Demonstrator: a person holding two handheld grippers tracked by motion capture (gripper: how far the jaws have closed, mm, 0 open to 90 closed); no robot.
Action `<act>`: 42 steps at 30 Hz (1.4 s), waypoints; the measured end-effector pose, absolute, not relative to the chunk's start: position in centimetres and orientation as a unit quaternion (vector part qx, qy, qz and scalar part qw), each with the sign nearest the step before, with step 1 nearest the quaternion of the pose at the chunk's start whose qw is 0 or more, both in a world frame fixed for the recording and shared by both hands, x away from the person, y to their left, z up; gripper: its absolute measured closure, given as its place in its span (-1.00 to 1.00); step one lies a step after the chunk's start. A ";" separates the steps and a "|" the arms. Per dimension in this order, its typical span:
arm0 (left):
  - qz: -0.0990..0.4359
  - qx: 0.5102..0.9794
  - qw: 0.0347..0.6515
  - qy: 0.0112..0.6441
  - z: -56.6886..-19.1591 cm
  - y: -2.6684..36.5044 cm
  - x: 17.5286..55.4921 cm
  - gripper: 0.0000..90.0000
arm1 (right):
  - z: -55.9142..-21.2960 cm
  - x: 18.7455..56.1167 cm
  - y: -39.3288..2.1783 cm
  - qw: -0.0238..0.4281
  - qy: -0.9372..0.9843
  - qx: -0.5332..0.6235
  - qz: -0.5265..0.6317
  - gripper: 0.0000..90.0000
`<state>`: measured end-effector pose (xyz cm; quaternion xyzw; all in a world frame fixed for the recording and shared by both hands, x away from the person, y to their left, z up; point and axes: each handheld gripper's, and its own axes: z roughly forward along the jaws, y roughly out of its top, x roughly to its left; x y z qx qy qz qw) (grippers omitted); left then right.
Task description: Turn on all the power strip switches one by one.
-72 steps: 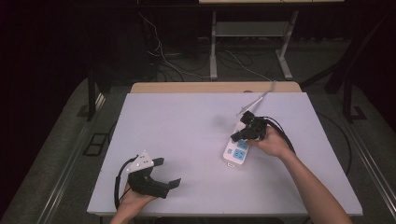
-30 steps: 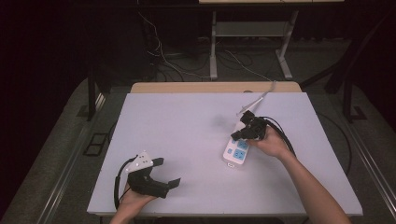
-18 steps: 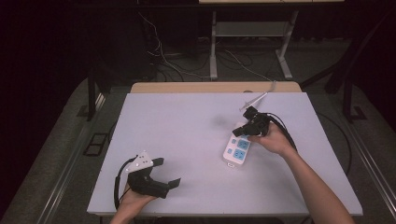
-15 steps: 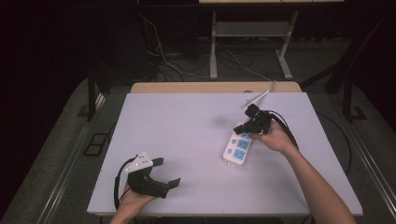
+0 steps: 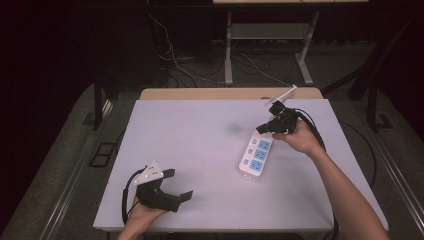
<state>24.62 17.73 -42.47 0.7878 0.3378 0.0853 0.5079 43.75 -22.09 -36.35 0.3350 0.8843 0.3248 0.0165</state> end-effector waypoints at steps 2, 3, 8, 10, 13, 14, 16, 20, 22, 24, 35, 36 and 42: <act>0.085 0.788 0.508 0.337 -42.5 17.7 24.6 -1.00 | -36.3 44.0 -22.2 0.017 0.883 0.337 0.325 1.00; 0.085 0.788 0.508 0.337 -42.5 17.7 24.6 -1.00 | -36.3 44.1 -22.3 0.016 0.883 0.339 0.326 1.00; 0.085 0.789 0.508 0.335 -42.5 17.7 24.6 -1.00 | -36.6 44.9 -22.4 0.015 0.881 0.343 0.324 1.00; 0.085 0.788 0.508 0.336 -42.4 17.7 24.6 -1.00 | -36.8 45.2 -22.5 0.014 0.881 0.344 0.323 1.00; 0.085 0.787 0.510 0.337 -42.5 17.8 24.6 -1.00 | -37.0 45.5 -22.5 0.012 0.882 0.345 0.321 1.00; 0.085 0.787 0.510 0.337 -42.5 17.8 24.7 -1.00 | -37.1 45.5 -22.5 0.012 0.882 0.345 0.321 1.00; 0.085 0.787 0.510 0.336 -42.5 17.8 24.7 -1.00 | -37.3 45.7 -22.5 0.011 0.882 0.344 0.321 1.00; 0.085 0.789 0.508 0.335 -42.5 17.7 24.7 -1.00 | -37.7 45.9 -22.4 0.005 0.884 0.343 0.317 1.00; 0.085 0.788 0.509 0.337 -42.5 17.7 24.7 -1.00 | -37.9 45.9 -22.3 0.003 0.885 0.344 0.314 1.00; 0.085 0.787 0.509 0.337 -42.5 17.8 24.7 -1.00 | -38.1 46.0 -22.1 -0.001 0.886 0.342 0.313 1.00; 0.086 0.788 0.509 0.335 -42.4 17.8 24.7 -1.00 | -39.1 46.0 -21.2 -0.019 0.897 0.330 0.293 1.00; 0.086 0.788 0.509 0.335 -42.4 17.8 24.6 -1.00 | -39.1 46.0 -21.2 -0.022 0.898 0.329 0.292 1.00; 0.086 0.788 0.510 0.335 -42.4 17.8 24.6 -1.00 | -39.7 45.9 -20.8 -0.037 0.902 0.325 0.281 1.00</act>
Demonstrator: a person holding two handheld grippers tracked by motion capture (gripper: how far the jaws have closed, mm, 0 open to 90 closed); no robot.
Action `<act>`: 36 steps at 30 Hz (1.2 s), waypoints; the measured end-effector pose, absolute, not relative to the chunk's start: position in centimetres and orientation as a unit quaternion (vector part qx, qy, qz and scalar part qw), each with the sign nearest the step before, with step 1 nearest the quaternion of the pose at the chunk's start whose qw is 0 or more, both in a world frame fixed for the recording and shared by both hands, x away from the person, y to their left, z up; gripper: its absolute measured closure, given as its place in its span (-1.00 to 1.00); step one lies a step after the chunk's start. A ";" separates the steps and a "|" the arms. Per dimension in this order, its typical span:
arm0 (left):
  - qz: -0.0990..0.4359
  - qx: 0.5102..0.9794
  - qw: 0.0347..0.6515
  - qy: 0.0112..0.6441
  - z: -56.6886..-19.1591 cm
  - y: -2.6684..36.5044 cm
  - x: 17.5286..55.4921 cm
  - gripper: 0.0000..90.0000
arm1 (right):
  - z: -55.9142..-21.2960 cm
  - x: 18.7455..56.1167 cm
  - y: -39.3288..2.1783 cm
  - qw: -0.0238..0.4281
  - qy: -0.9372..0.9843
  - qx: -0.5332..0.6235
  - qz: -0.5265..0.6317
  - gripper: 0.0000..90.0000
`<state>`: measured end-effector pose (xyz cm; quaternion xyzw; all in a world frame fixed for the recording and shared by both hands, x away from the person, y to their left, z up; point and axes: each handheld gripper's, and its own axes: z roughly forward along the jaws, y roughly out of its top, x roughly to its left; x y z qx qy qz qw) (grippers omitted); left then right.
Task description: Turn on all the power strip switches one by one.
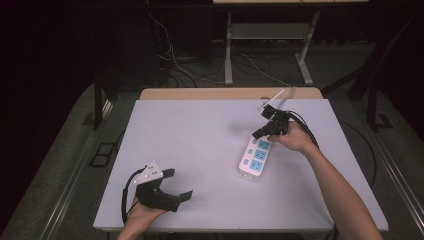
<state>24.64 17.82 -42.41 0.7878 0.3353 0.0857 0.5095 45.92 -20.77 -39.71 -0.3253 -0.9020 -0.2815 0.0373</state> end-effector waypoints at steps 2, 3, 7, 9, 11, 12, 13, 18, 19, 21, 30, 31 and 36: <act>0.086 0.788 0.510 0.335 -42.4 17.8 24.6 -1.00 | -39.8 45.9 -20.7 0.040 -0.902 -0.325 -0.281 1.00; 0.086 0.788 0.509 0.335 -42.4 17.8 24.6 -1.00 | -39.9 45.9 -20.6 0.040 -0.903 -0.324 -0.280 1.00; 0.086 0.788 0.510 0.335 -42.4 17.8 24.6 -1.00 | -40.0 45.9 -20.4 0.041 -0.904 -0.324 -0.276 1.00; 0.086 0.788 0.509 0.335 -42.4 17.8 24.6 -1.00 | -40.2 45.9 -20.3 0.040 -0.904 -0.323 -0.276 1.00; 0.086 0.787 0.510 0.335 -42.4 17.8 24.6 -1.00 | -40.3 45.9 -20.3 0.041 -0.906 -0.322 -0.271 1.00; 0.086 0.787 0.510 0.336 -42.4 17.8 24.6 -1.00 | -40.3 45.9 -20.3 0.041 -0.906 -0.322 -0.271 1.00; 0.086 0.787 0.510 0.336 -42.4 17.8 24.6 -1.00 | -40.3 46.0 -20.3 0.041 -0.906 -0.322 -0.272 1.00; 0.086 0.788 0.509 0.335 -42.4 17.8 24.6 -1.00 | -40.3 46.0 -20.2 0.044 -0.905 -0.323 -0.273 1.00; 0.086 0.788 0.509 0.335 -42.4 17.8 24.6 -1.00 | -40.3 46.0 -20.2 0.043 -0.905 -0.323 -0.273 1.00; 0.086 0.788 0.509 0.335 -42.4 17.8 24.6 -1.00 | -40.4 45.9 -20.1 0.038 -0.907 -0.320 -0.270 1.00; 0.087 0.789 0.509 0.333 -42.4 17.7 24.4 -1.00 | -40.7 45.2 -19.4 0.030 -0.911 -0.307 -0.274 1.00; 0.087 0.789 0.509 0.332 -42.4 17.8 24.4 -1.00 | -40.7 45.2 -19.4 0.030 -0.910 -0.308 -0.275 1.00; 0.087 0.788 0.510 0.333 -42.4 17.9 24.5 -1.00 | -40.7 45.1 -19.4 0.027 -0.911 -0.307 -0.275 1.00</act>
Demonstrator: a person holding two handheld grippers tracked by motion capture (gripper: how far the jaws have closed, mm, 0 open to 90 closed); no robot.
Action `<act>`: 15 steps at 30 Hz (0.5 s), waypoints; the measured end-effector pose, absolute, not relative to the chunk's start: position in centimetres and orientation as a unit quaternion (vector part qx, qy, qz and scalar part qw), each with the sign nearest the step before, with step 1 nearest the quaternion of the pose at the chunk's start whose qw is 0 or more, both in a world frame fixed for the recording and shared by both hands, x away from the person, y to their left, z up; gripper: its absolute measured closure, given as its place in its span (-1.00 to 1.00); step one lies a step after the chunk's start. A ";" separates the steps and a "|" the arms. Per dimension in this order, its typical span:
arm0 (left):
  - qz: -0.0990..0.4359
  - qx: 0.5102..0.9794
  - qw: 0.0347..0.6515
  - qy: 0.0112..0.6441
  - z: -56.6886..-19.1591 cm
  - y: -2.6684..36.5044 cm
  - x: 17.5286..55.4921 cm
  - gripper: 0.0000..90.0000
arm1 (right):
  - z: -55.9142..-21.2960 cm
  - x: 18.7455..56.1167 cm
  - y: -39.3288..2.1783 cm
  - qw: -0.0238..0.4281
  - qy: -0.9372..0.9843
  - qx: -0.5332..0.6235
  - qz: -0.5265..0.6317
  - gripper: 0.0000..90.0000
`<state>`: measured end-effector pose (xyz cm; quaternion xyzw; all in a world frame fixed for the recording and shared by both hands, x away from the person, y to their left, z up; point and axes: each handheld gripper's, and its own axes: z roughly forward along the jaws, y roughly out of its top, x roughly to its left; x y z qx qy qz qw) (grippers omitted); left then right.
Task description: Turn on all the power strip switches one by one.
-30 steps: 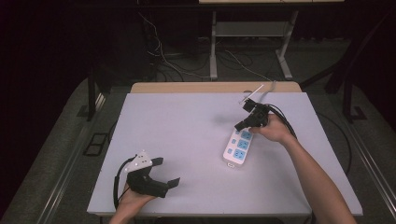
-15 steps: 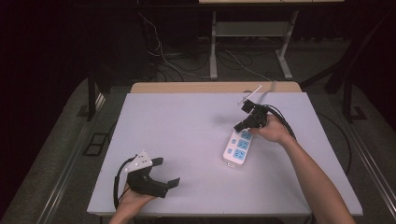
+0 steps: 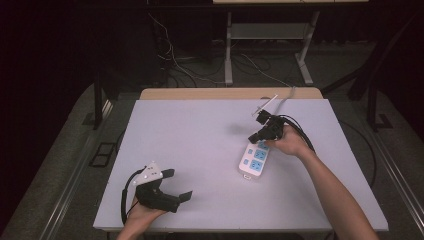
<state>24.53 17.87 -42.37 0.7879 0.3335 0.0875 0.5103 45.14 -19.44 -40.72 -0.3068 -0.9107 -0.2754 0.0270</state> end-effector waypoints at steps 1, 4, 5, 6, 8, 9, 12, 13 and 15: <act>0.088 0.788 0.510 0.333 -42.4 17.9 24.5 -1.00 | -40.7 45.1 -19.5 0.027 -0.910 -0.307 -0.276 1.00; 0.087 0.789 0.509 0.333 -42.4 17.8 24.5 -1.00 | -40.8 45.0 -19.5 0.024 -0.911 -0.306 -0.277 1.00; 0.086 0.789 0.509 0.333 -42.4 17.7 24.5 -1.00 | -40.8 45.0 -19.6 0.025 -0.909 -0.308 -0.279 1.00; 0.086 0.789 0.509 0.332 -42.4 17.7 24.5 -1.00 | -40.8 45.0 -19.6 0.023 -0.909 -0.307 -0.280 1.00; 0.087 0.790 0.509 0.330 -42.4 17.6 24.5 -1.00 | -40.9 44.9 -19.6 0.019 -0.910 -0.304 -0.282 1.00; 0.087 0.790 0.509 0.330 -42.4 17.6 24.5 -1.00 | -40.9 44.9 -19.6 0.020 -0.909 -0.306 -0.282 1.00; 0.088 0.790 0.509 0.330 -42.4 17.6 24.4 -1.00 | -40.9 44.9 -19.6 0.012 -0.912 -0.305 -0.275 1.00; 0.088 0.790 0.509 0.330 -42.4 17.6 24.4 -1.00 | -40.9 44.9 -19.5 0.009 -0.913 -0.304 -0.274 1.00; 0.088 0.790 0.509 0.330 -42.4 17.7 24.4 -1.00 | -40.9 44.9 -19.6 0.012 -0.912 -0.303 -0.278 1.00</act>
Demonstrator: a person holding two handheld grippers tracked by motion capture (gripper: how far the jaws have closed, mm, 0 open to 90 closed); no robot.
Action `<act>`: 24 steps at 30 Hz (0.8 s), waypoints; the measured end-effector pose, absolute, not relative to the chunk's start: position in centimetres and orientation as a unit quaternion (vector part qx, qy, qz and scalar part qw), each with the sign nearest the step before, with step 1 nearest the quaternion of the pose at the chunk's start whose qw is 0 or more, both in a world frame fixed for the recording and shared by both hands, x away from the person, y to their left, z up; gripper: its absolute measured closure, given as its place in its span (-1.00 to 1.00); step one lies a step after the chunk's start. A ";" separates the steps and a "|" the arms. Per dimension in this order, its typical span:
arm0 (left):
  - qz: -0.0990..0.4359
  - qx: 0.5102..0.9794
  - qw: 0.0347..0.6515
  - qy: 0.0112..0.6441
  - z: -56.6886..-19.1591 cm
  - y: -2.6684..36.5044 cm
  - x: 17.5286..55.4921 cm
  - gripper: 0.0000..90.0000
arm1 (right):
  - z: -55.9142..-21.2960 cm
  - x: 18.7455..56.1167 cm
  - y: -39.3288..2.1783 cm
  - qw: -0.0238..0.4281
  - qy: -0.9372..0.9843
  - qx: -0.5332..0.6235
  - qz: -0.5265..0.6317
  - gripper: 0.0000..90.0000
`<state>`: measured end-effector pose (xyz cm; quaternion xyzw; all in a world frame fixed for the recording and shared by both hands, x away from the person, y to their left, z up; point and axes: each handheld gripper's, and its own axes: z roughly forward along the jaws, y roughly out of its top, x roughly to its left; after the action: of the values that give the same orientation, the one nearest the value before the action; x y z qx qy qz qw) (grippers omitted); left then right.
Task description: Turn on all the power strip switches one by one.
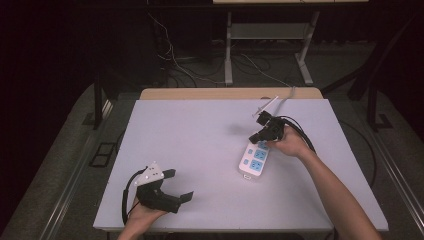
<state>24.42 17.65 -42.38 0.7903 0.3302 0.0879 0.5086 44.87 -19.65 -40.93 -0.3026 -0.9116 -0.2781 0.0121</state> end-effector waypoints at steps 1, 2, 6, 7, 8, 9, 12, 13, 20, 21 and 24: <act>0.088 0.790 0.509 0.331 -42.4 17.7 24.4 -1.00 | -41.0 44.9 -19.8 0.016 -0.909 -0.305 -0.282 1.00; 0.087 0.789 0.509 0.333 -42.4 17.7 24.5 -1.00 | -41.1 44.9 -19.9 0.018 -0.908 -0.305 -0.287 1.00; 0.087 0.789 0.509 0.335 -42.4 17.8 24.6 -1.00 | -40.8 44.8 -19.6 0.009 -0.913 -0.300 -0.278 1.00; 0.087 0.789 0.508 0.333 -42.4 17.8 24.6 -1.00 | -40.8 44.7 -19.6 0.007 -0.913 -0.300 -0.276 1.00; 0.086 0.789 0.508 0.333 -42.4 17.7 24.6 -1.00 | -40.8 44.7 -19.6 0.008 -0.912 -0.302 -0.277 1.00; 0.086 0.790 0.508 0.333 -42.4 17.7 24.6 -1.00 | -40.8 44.7 -19.6 0.010 -0.911 -0.304 -0.278 1.00; 0.086 0.789 0.508 0.334 -42.4 17.7 24.6 -1.00 | -40.7 44.7 -19.5 0.008 -0.912 -0.302 -0.279 1.00; 0.086 0.788 0.509 0.335 -42.4 17.8 24.6 -1.00 | -40.6 44.7 -19.5 0.006 -0.911 -0.302 -0.279 1.00; 0.086 0.789 0.509 0.335 -42.4 17.7 24.6 -1.00 | -39.5 44.4 -20.1 -0.001 -0.903 -0.309 -0.298 1.00; 0.086 0.789 0.509 0.334 -42.4 17.7 24.6 -1.00 | -39.2 44.3 -20.3 -0.004 -0.903 -0.310 -0.297 1.00; 0.086 0.789 0.509 0.333 -42.4 17.6 24.6 -1.00 | -38.5 43.9 -20.8 -0.011 -0.899 -0.314 -0.304 1.00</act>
<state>24.57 17.64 -42.44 0.7891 0.3331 0.0858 0.5089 43.89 -20.76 -38.49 -0.3139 -0.8994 -0.3040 -0.0113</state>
